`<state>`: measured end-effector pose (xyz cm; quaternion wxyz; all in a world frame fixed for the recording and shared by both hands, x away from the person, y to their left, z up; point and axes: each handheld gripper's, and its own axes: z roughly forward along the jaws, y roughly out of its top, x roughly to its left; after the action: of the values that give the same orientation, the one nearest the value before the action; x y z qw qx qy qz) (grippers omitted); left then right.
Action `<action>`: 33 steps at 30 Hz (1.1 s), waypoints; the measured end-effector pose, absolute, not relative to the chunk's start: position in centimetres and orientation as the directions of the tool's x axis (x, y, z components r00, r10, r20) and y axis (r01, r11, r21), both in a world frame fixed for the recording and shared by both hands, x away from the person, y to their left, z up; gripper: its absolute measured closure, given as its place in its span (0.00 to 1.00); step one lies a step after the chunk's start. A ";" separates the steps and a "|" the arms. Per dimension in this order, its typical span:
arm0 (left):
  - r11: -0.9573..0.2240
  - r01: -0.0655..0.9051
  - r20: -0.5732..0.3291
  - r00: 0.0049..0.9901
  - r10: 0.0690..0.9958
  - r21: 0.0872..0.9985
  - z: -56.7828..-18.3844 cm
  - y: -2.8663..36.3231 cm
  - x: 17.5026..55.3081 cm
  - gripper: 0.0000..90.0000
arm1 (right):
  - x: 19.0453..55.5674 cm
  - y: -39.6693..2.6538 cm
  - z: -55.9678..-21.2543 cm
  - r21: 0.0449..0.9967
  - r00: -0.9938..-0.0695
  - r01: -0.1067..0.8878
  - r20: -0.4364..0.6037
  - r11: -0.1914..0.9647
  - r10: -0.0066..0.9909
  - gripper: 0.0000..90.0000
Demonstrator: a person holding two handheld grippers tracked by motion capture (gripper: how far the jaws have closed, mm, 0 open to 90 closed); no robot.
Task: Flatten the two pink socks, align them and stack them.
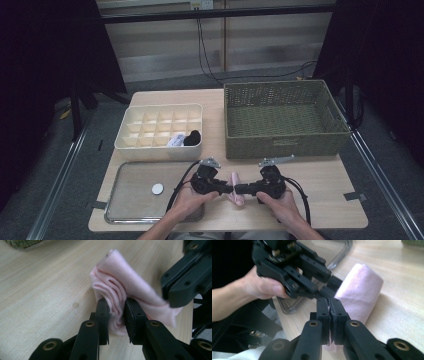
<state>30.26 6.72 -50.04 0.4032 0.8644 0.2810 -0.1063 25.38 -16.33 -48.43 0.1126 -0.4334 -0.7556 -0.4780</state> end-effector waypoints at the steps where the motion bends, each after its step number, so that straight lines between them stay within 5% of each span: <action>1: -0.517 0.572 -0.411 0.819 0.400 0.637 -50.0 6.7 30.3 0.82 | 25.4 -16.3 -48.7 0.619 -0.596 0.767 0.589 0.170 0.546 0.97; 16: -0.518 0.574 -0.418 0.818 0.395 0.634 -49.5 7.7 30.1 0.77 | 24.8 -15.6 -50.3 0.613 -0.605 0.765 0.580 0.197 0.546 0.97; 27: -0.432 0.620 -0.494 0.784 0.375 0.655 -48.6 7.7 30.8 0.55 | 24.8 -15.3 -50.3 0.633 -0.618 0.747 0.548 0.203 0.564 0.97; 33: -0.447 0.627 -0.477 0.778 0.410 0.638 -49.5 7.2 31.2 0.62 | 24.4 -15.4 -50.3 0.645 -0.627 0.736 0.535 0.205 0.566 0.96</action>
<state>31.22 7.24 -49.49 0.4260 0.8410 0.3082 -0.1273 24.42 -15.36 -50.25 0.0909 -0.4222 -0.7708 -0.4683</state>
